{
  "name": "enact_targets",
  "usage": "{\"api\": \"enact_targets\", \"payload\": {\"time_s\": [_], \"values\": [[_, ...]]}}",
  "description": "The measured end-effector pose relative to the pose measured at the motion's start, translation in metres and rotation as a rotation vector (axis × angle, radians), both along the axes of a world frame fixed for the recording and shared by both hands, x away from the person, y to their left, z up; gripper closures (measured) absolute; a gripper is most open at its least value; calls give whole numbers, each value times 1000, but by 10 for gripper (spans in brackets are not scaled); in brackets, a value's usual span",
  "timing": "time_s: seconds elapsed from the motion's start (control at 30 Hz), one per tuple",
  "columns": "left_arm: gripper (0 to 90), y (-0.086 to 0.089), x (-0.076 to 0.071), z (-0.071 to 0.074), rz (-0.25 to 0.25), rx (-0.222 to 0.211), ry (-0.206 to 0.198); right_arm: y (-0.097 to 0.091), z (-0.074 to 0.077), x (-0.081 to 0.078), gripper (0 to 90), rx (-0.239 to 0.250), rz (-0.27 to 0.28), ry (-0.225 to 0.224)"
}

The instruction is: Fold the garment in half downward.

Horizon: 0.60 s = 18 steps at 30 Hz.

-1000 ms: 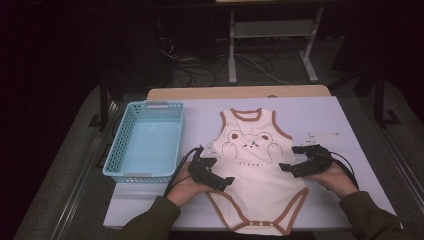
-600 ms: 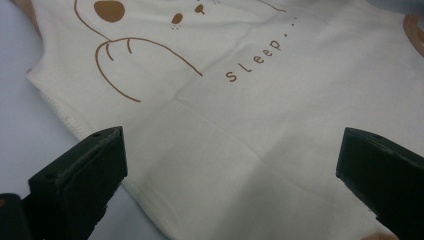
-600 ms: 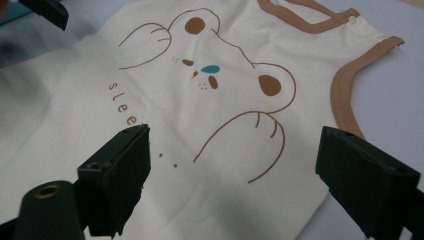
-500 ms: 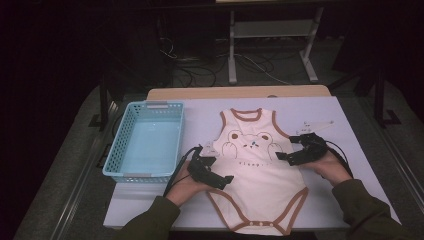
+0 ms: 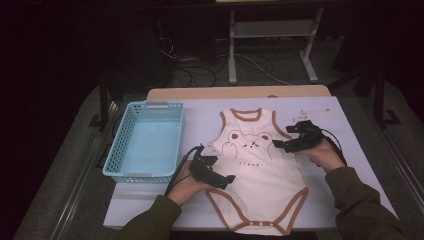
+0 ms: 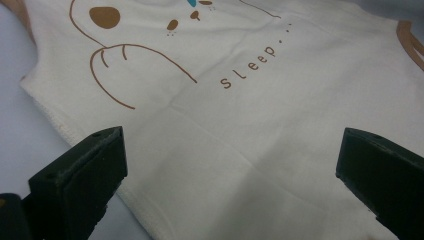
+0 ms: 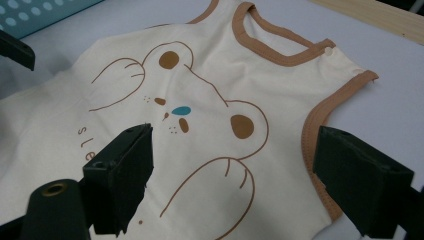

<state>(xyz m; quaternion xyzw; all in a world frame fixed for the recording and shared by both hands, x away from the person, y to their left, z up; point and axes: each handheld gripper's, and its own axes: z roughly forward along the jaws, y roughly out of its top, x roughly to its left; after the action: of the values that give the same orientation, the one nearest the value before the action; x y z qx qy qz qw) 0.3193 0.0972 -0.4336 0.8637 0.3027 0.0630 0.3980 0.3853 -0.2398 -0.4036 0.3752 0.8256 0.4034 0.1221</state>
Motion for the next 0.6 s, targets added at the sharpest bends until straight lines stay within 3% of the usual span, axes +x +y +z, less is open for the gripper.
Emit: {"api": "enact_targets", "payload": {"time_s": [0.3, 0.47, 0.6], "values": [[0, 1, 0, 2, 25, -17, -6, 6, 0, 23, 167, -11, 0, 7], [0, 2, -1, 3, 39, -36, -7, 8, -1, 38, 177, -25, -29, 16], [0, 3, 0, 3, 42, -49, -7, 5, -1, 56, 234, -30, -60, 27]]}}
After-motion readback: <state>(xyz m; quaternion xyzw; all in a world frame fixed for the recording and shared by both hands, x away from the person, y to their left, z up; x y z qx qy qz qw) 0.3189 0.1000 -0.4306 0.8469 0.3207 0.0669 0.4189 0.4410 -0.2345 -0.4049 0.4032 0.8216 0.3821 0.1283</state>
